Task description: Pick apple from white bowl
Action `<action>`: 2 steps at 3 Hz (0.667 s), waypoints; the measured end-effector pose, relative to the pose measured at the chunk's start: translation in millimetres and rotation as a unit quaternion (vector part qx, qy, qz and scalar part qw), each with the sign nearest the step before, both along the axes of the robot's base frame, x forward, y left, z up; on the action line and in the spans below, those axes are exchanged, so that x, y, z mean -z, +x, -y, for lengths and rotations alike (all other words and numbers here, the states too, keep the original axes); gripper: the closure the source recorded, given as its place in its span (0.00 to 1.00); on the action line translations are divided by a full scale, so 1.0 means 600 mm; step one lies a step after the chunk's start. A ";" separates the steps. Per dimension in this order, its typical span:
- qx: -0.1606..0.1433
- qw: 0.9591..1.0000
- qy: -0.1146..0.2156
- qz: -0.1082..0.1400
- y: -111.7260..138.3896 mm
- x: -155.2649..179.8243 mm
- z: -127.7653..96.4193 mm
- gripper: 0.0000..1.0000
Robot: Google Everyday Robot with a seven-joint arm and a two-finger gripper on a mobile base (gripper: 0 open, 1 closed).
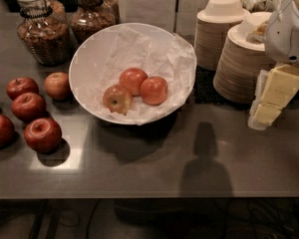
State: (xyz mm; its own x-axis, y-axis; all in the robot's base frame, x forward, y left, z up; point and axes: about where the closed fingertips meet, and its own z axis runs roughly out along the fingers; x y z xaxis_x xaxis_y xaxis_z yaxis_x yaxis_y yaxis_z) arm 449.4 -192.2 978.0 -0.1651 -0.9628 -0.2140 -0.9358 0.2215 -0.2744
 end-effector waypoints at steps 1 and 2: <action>-0.003 1.000 0.023 0.015 0.011 -0.005 -0.018 0.00; -0.043 0.996 0.062 0.040 0.038 -0.024 -0.098 0.00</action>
Offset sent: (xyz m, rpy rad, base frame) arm 0.0427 0.1184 0.0264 0.2212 -0.1272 0.1916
